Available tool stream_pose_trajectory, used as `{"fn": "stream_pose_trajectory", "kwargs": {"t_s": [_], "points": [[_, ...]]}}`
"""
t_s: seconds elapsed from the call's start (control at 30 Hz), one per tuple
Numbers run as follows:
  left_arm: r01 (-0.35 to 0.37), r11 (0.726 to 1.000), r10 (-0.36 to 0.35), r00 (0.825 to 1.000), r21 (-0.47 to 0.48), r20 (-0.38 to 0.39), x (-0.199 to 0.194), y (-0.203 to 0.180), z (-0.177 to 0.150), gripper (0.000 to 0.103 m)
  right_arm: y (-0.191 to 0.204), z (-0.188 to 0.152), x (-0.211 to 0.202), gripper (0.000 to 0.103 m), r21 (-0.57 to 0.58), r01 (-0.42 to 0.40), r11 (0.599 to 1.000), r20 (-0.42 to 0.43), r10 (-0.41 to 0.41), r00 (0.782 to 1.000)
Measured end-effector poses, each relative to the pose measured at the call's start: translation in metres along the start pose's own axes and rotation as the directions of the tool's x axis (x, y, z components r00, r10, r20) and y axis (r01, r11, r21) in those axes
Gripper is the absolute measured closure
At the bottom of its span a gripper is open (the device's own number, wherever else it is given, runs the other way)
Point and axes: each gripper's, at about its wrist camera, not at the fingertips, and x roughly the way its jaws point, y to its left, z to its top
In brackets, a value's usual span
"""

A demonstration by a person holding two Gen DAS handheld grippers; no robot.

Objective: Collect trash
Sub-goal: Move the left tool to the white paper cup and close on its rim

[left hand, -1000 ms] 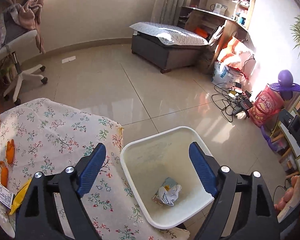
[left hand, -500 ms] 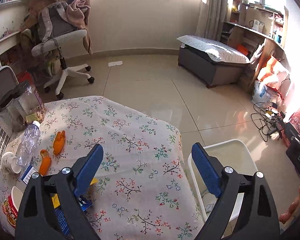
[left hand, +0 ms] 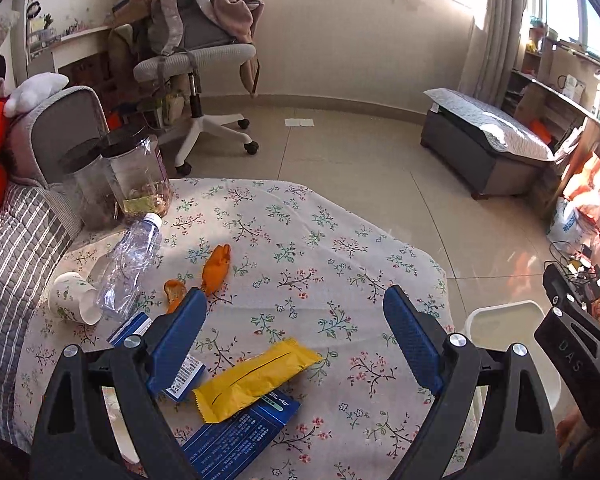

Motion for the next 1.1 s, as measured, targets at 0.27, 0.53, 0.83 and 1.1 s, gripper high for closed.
{"fn": "stream_pose_trajectory", "kwargs": {"t_s": [0.27, 0.53, 0.83, 1.1], "points": [[-0.091, 0.995, 0.09, 0.995, -0.031, -0.036, 0.011, 0.059, -0.002, 0.015, 0.063, -0.013, -0.014, 0.007, -0.143, -0.155, 0.978, 0.023, 0.159, 0.987], [-0.233, 0.963, 0.21, 0.964, -0.135, -0.165, 0.048, 0.162, 0.013, 0.015, 0.098, -0.029, -0.011, 0.007, -0.252, -0.234, 0.939, -0.033, 0.234, 0.972], [-0.301, 0.627, 0.054, 0.937, -0.719, -0.346, 0.088, 0.32, -0.033, 0.016, 0.123, -0.042, 0.007, 0.007, -0.294, -0.267, 0.918, -0.103, 0.247, 0.964], [-0.26, 0.487, -0.06, 0.942, -0.834, -0.329, 0.131, 0.35, -0.051, 0.016, 0.134, -0.045, 0.018, 0.007, -0.315, -0.332, 0.889, -0.146, 0.301, 0.943]]}}
